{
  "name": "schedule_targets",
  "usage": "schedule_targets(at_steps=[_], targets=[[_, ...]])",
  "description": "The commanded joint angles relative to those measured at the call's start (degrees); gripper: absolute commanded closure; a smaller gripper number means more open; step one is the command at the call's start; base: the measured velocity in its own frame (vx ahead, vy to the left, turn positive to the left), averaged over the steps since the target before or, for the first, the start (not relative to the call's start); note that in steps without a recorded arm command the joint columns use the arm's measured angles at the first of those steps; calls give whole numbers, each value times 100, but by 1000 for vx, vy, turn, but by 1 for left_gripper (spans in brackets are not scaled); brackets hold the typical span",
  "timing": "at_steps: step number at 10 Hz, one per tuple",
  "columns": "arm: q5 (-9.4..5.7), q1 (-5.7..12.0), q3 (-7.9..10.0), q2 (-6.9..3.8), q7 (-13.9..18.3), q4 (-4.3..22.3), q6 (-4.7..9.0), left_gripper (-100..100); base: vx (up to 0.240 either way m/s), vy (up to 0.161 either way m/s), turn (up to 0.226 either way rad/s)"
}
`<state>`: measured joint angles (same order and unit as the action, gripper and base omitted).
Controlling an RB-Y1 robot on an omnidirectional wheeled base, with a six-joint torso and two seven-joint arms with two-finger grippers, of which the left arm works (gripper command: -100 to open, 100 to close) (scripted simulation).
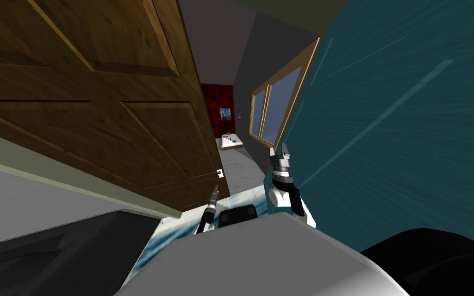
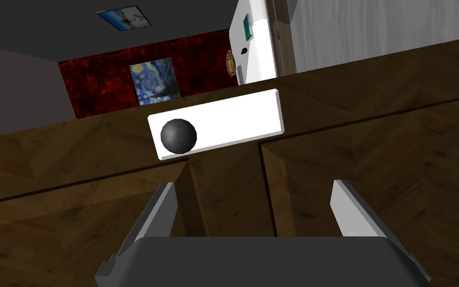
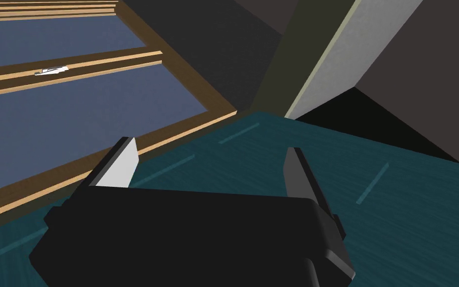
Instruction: Pull the door open
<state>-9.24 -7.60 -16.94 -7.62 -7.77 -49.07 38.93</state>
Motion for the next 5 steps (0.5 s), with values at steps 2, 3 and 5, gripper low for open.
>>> schedule_targets(at_steps=[2, 3, 5], targets=[[-29, 119, 143, -229, 133, -227, 81, -100, 135, 25, -37], [-43, 142, 146, -163, 144, -319, 128, -100, 214, -54, 227], [-76, 187, 140, 4, 171, -464, 212, -100, 151, -91, 298]])
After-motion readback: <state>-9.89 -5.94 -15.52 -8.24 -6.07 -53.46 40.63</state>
